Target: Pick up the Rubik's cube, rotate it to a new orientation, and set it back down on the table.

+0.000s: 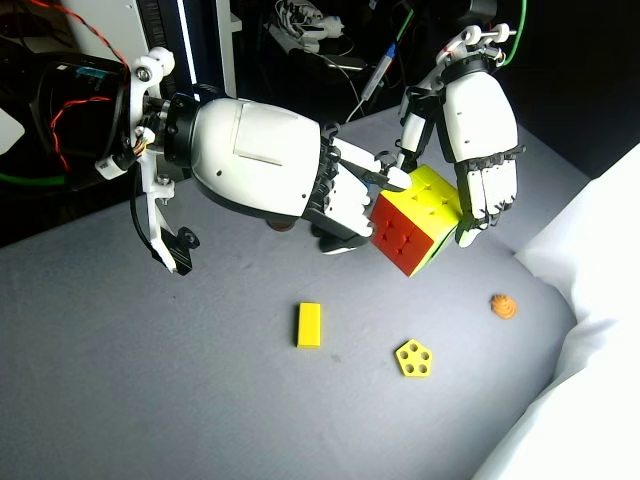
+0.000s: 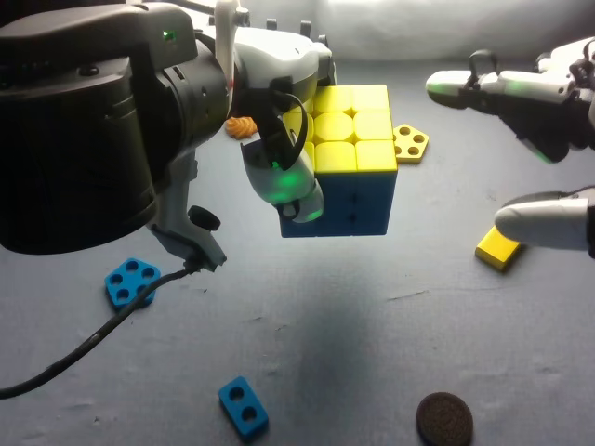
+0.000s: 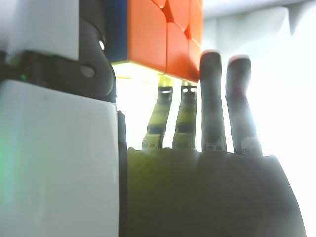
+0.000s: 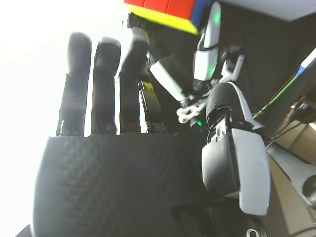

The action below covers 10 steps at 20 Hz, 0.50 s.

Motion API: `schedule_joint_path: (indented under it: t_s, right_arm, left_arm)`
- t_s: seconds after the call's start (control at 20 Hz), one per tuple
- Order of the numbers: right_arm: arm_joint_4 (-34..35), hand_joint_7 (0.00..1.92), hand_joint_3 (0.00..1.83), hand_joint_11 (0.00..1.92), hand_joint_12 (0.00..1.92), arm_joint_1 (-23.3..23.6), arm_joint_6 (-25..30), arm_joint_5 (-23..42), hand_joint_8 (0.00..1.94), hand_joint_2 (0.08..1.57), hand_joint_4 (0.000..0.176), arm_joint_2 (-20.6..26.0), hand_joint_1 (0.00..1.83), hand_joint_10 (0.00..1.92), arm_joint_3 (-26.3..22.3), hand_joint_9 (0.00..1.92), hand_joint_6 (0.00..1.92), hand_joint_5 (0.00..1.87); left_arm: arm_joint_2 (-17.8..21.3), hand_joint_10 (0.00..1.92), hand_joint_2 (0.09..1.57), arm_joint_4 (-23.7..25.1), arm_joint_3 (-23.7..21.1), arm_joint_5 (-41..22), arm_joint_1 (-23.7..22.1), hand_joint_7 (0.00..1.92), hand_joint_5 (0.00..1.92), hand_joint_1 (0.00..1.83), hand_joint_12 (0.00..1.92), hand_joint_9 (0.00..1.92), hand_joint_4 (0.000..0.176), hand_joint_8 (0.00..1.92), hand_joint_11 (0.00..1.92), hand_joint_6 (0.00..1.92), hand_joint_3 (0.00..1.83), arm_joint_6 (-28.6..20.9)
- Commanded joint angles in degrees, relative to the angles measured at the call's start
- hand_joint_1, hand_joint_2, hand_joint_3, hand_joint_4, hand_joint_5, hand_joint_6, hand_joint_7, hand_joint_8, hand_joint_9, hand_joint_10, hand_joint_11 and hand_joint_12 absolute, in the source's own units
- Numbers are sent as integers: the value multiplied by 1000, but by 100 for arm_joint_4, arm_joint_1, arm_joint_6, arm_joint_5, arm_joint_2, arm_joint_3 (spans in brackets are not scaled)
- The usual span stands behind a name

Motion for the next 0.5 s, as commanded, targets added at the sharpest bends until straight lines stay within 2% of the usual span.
schedule_joint_path:
  t_s: [0.0, 0.1, 0.15, 0.2, 0.25, 0.3, 0.4, 0.45]
  right_arm:
    - [57, 840, 0, 742, 1921, 16, 0, 644, 1936, 1202, 0, -2, 149, 1921, -24, 926, 7, 143]
    - [-5, 858, 0, 746, 1921, 12, -46, 526, 1912, 1197, 0, -38, 151, 1921, -35, 937, 9, 151]
    - [-5, 856, 0, 752, 1921, 12, -79, 460, 1915, 1200, 0, -70, 151, 1921, -37, 935, 8, 152]
    - [-5, 856, 0, 752, 1921, 12, -132, 443, 1915, 1200, 0, -103, 151, 1921, -37, 935, 8, 152]
    - [-5, 850, 0, 736, 1921, 13, -198, 442, 1936, 1199, 0, -139, 157, 1921, -36, 937, 2, 139]
    - [-4, 850, 0, 736, 1921, 14, -231, 436, 1936, 1199, 0, -171, 157, 1921, -36, 937, 2, 139]
    - [-4, 814, 0, 697, 1921, 37, -246, 346, 1941, 1198, 0, -238, 152, 1921, -35, 902, 6, 153]
    - [-4, 804, 0, 706, 1921, 56, -248, 312, 1941, 1201, 0, -269, 146, 1921, -35, 905, 7, 155]
  left_arm:
    - [64, 1809, 1412, 403, -19, 120, -121, 471, 488, 1012, 1921, 219, 30, 1791, 162, 1734, 0, -23]
    - [64, 1805, 1412, 403, -22, 120, -133, 475, 480, 1012, 1921, 217, 29, 1795, 157, 1732, 0, -23]
    - [64, 1787, 1240, 402, -28, 120, -137, 240, 271, 1162, 1921, 193, 0, 1749, 127, 1671, 0, -23]
    - [64, 1787, 1240, 402, -29, 120, -141, 240, 271, 1162, 1921, 193, 0, 1749, 127, 1671, 0, -23]
    - [64, 1793, 1375, 402, -29, 120, -146, 432, 436, 1044, 1921, 214, 16, 1777, 143, 1724, 0, -23]
    - [64, 1793, 1375, 402, -29, 120, -151, 432, 436, 1044, 1921, 214, 16, 1777, 143, 1724, 0, -23]
    - [64, 1807, 1410, 402, -28, 119, -158, 482, 474, 1015, 1921, 235, 27, 1798, 162, 1731, 3, -23]
    - [64, 1803, 1397, 402, -30, 119, -160, 493, 506, 1031, 1921, 233, 25, 1783, 152, 1690, 0, -23]
